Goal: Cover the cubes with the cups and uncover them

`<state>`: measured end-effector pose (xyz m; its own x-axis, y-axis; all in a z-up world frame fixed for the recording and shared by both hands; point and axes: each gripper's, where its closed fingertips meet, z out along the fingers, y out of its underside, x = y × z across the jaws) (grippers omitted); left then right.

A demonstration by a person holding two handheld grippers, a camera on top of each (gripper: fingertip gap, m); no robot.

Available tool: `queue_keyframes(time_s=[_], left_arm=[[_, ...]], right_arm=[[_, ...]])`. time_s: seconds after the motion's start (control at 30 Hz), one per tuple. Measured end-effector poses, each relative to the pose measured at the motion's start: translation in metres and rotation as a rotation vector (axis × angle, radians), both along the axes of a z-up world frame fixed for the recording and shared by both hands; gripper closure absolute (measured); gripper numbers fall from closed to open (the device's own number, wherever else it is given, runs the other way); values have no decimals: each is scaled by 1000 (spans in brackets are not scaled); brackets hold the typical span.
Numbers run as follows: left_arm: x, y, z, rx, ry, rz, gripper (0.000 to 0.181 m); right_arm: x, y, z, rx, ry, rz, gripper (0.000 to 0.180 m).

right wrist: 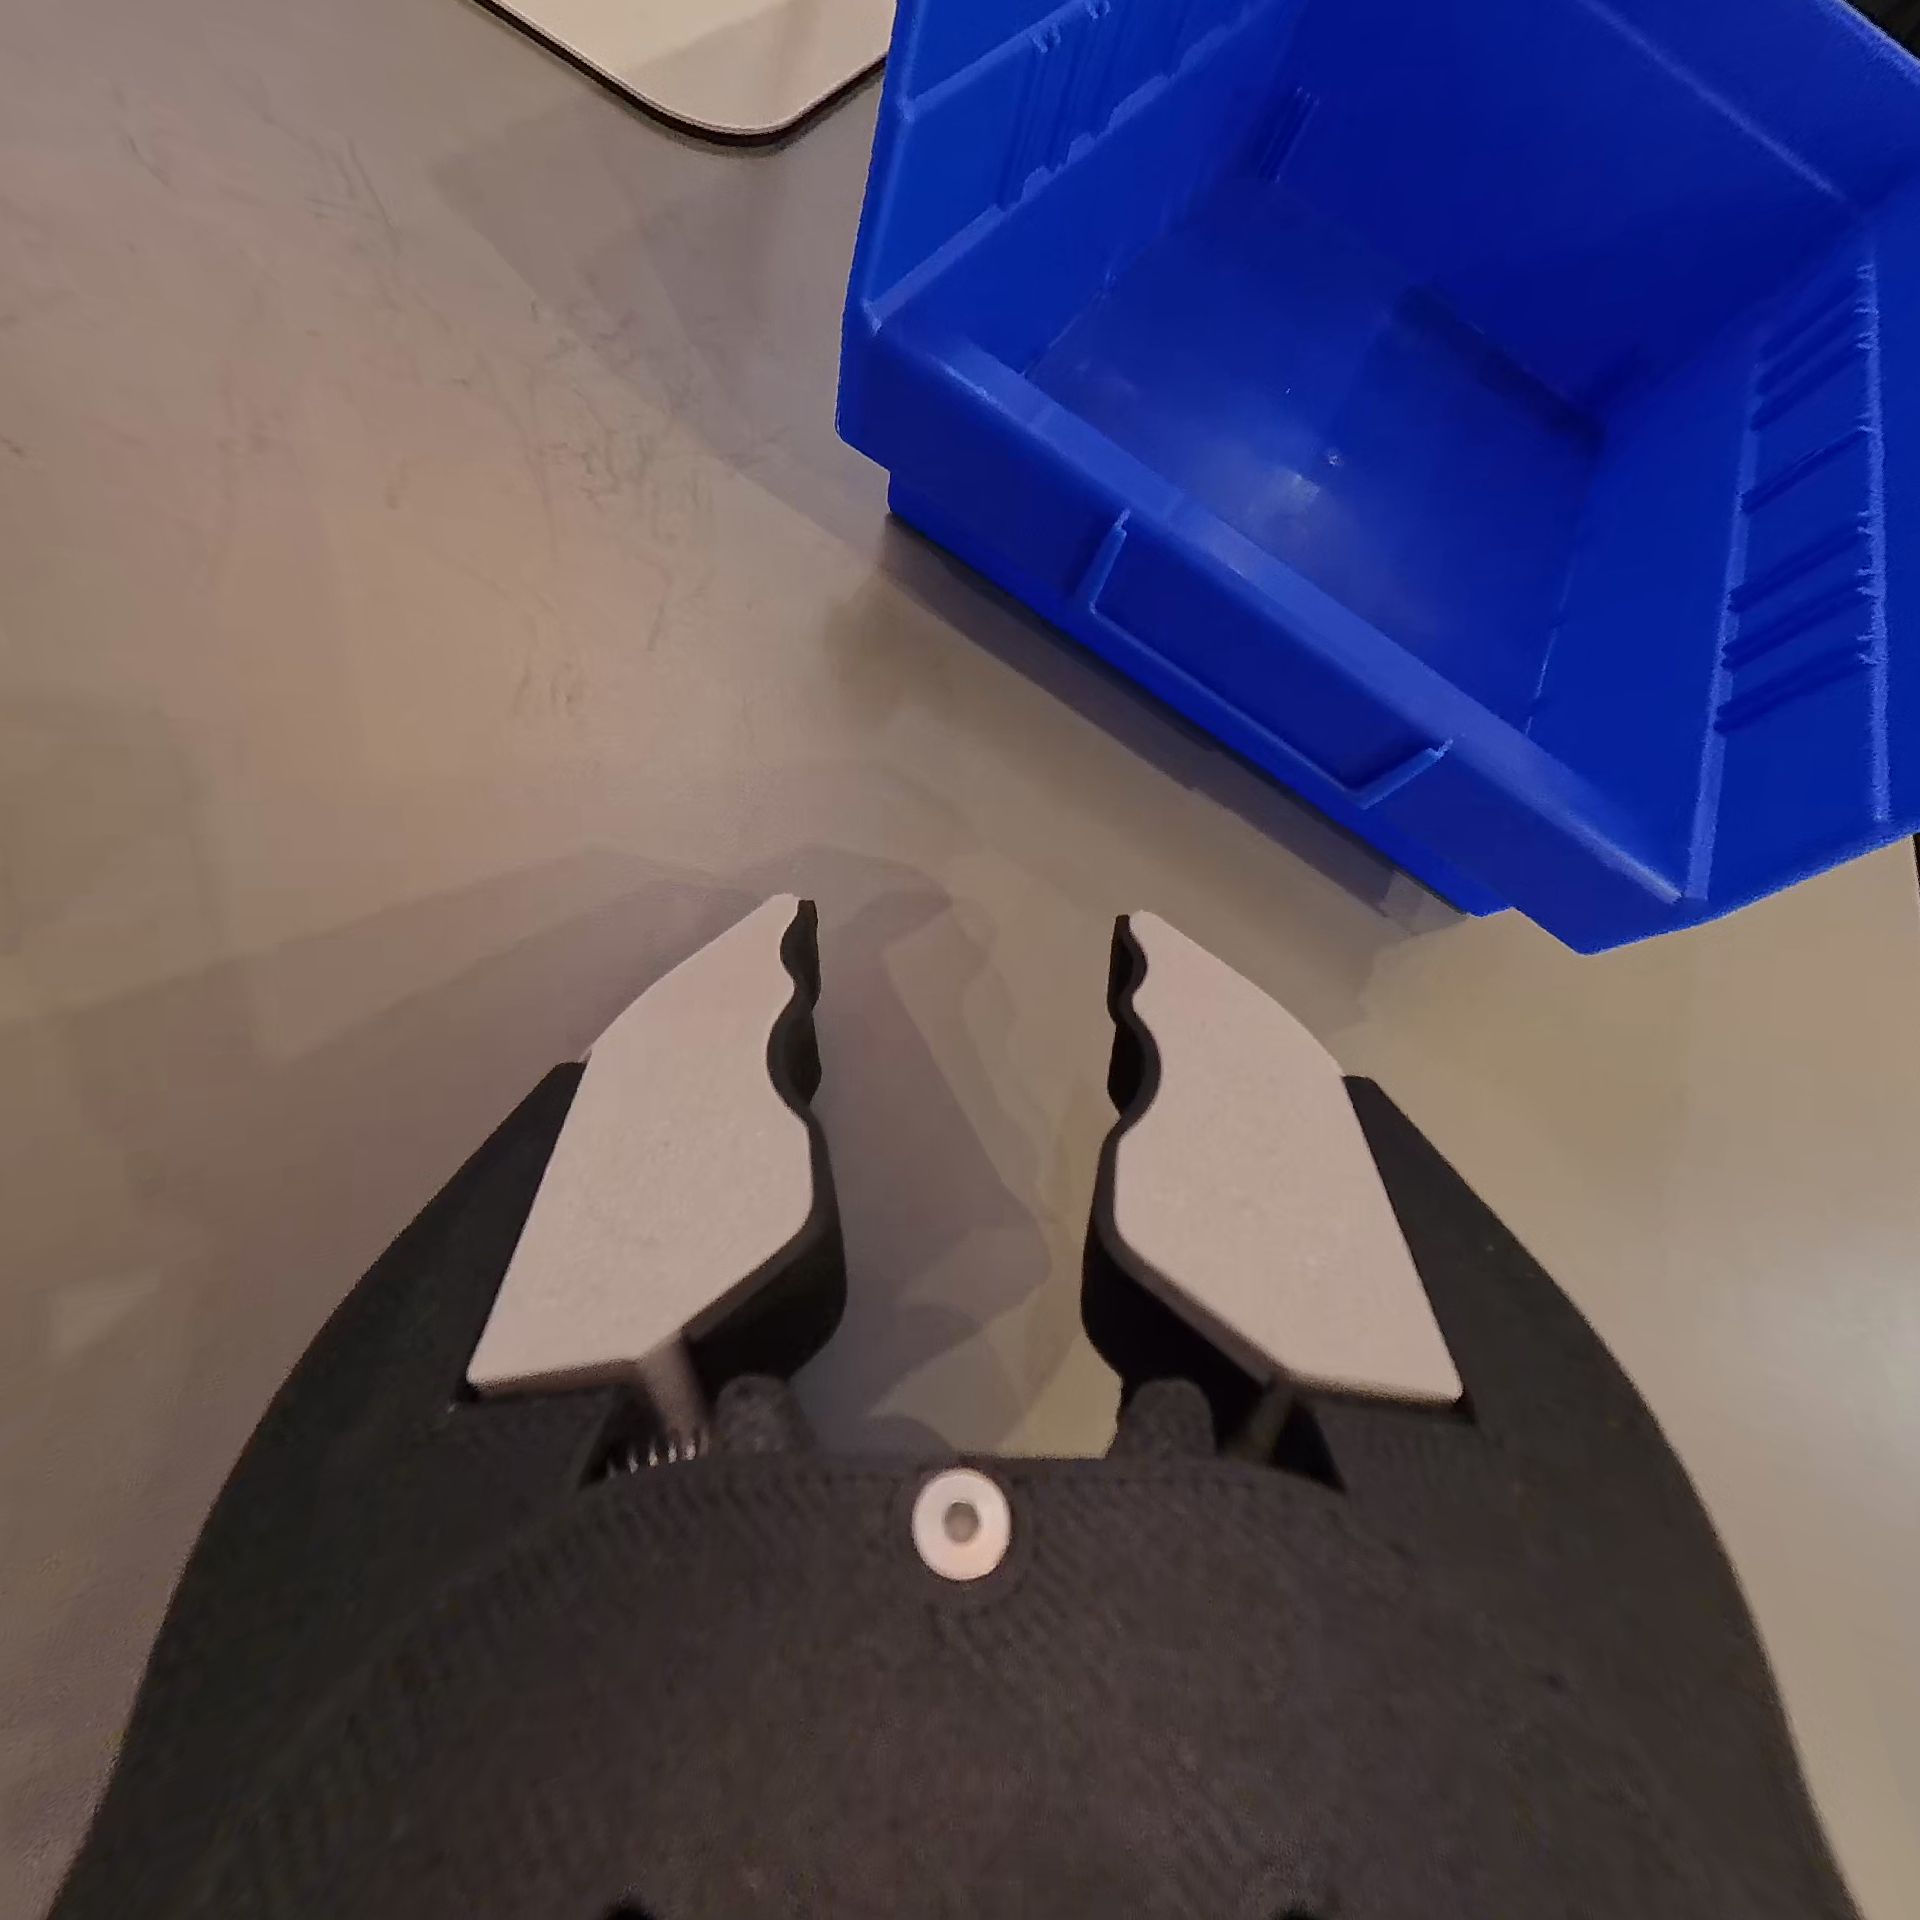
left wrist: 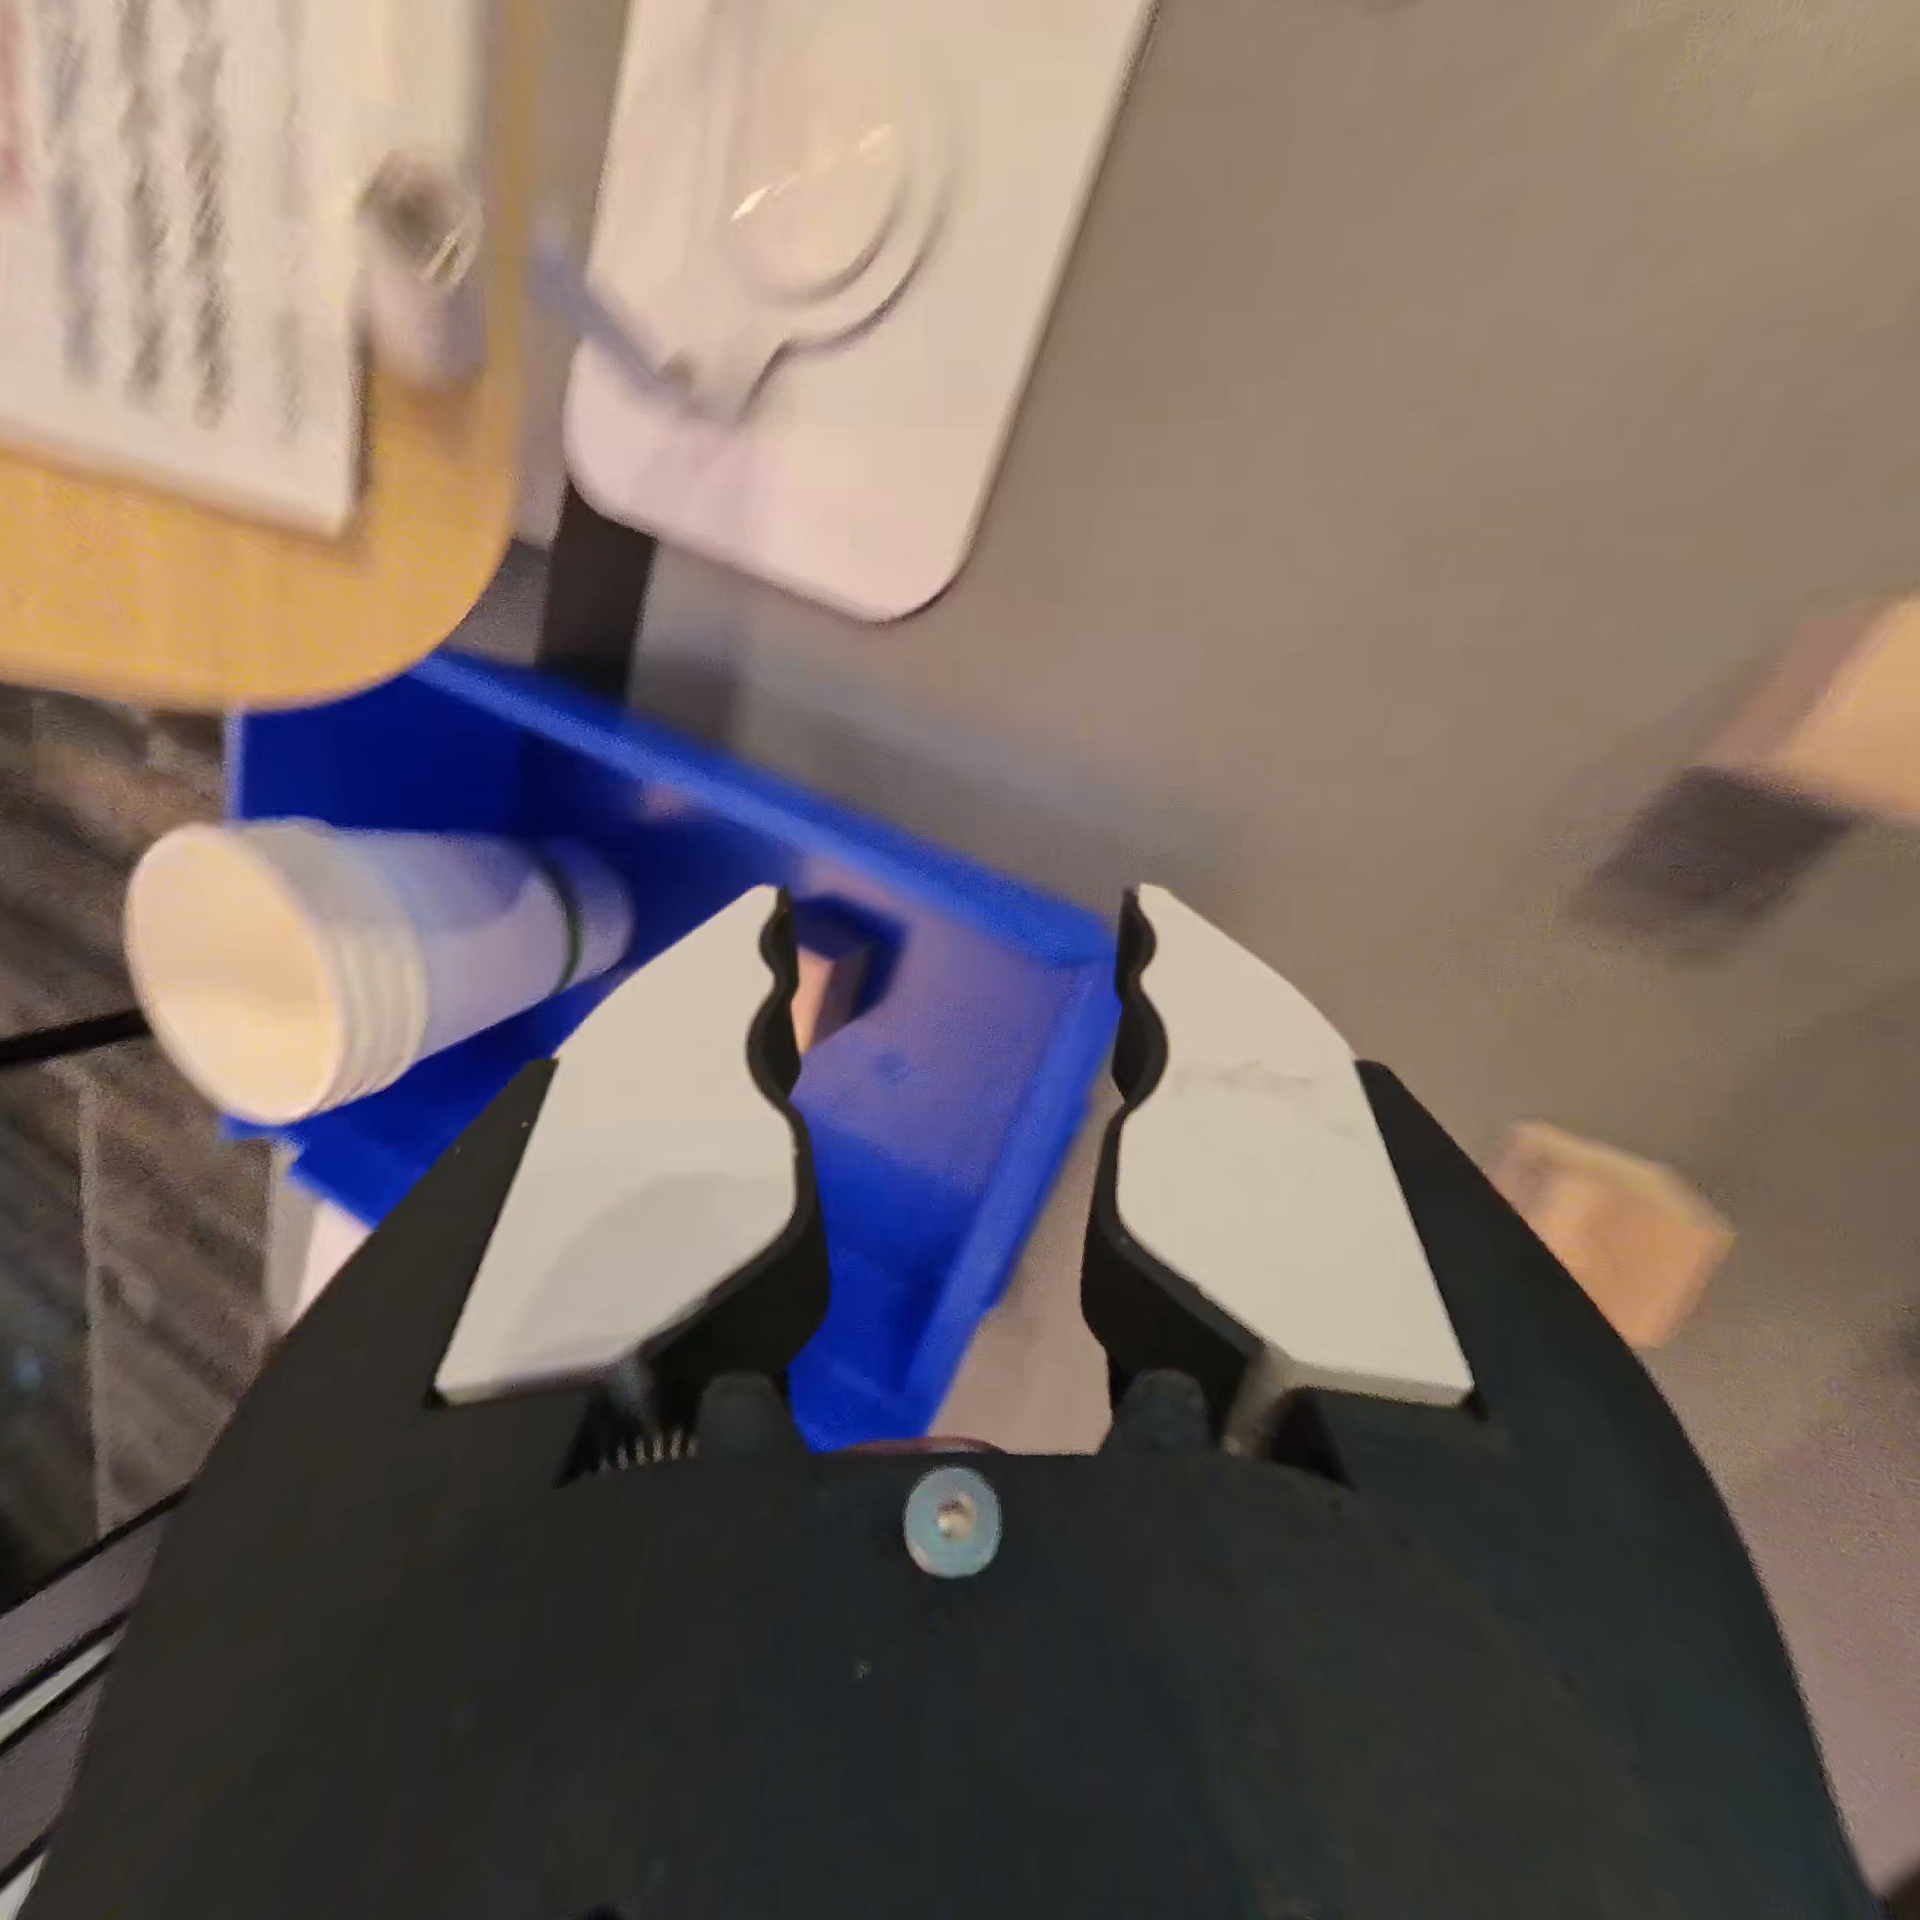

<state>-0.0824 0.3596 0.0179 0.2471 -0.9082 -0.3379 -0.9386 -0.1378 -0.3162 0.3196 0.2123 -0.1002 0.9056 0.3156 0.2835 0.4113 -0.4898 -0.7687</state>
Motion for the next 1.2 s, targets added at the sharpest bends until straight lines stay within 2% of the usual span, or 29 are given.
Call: queue_keyframes(time_s=[0.1,0.23,0.3,0.57,0.63,0.7,0.83,1.0,1.1,1.2], left_arm=[[-46,39,-18,15,68,15,122],[-70,65,-54,-6,137,-80,120],[-68,69,-70,-50,127,-149,120],[-87,92,-123,-195,194,-192,115],[-89,92,-133,-236,198,-198,119],[-86,92,-138,-246,191,-195,134],[-82,87,-117,-214,145,-155,134],[-74,53,-39,-115,170,-101,135],[-36,18,7,-100,79,-93,135],[21,-19,28,-113,-13,-134,135]], right_arm=[[0,0,-1,-6,5,0,126],[0,1,-2,-14,2,-1,126],[0,1,-2,-14,2,-2,125],[1,1,-3,-19,4,-5,125],[1,1,-3,-20,2,-6,125],[1,2,-3,-20,2,-7,125],[0,1,-3,-19,7,-2,125],[13,-4,7,37,41,-28,123],[40,-17,7,38,22,-85,123],[71,-29,6,35,22,-161,121]])
